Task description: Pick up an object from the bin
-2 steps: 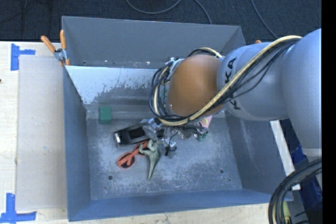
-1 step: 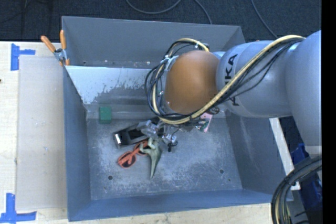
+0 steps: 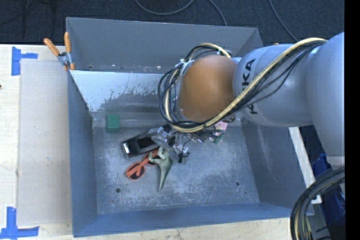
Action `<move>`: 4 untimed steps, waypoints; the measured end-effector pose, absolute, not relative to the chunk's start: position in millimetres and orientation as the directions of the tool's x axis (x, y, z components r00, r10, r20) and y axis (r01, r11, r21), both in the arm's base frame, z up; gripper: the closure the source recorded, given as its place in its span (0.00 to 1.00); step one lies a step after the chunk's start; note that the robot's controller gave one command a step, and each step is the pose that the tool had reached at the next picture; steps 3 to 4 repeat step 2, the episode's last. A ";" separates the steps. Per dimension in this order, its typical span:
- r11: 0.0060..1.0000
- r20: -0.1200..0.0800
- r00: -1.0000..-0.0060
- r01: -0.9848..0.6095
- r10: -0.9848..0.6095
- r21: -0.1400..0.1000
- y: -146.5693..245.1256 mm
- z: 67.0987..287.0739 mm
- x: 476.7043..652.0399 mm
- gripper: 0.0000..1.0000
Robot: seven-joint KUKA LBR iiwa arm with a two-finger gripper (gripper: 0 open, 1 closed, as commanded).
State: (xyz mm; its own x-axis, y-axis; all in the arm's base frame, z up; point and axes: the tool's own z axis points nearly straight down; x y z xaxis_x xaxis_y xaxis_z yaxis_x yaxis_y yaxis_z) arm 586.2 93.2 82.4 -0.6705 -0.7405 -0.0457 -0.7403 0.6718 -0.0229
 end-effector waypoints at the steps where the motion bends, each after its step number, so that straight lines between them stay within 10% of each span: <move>1: 0.825 -0.052 -0.823 -0.565 -0.565 -0.015 96.5 83.5 581.1 1.00; 2: 0.640 -0.042 -0.638 -0.768 -0.769 -0.032 103.8 81.4 581.7 1.00; 4: 0.640 -0.042 -0.638 -0.768 -0.769 -0.032 103.8 81.4 581.7 1.00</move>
Offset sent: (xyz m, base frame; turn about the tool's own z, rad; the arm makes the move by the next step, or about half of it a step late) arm -0.0067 0.0242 -0.0124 -0.4276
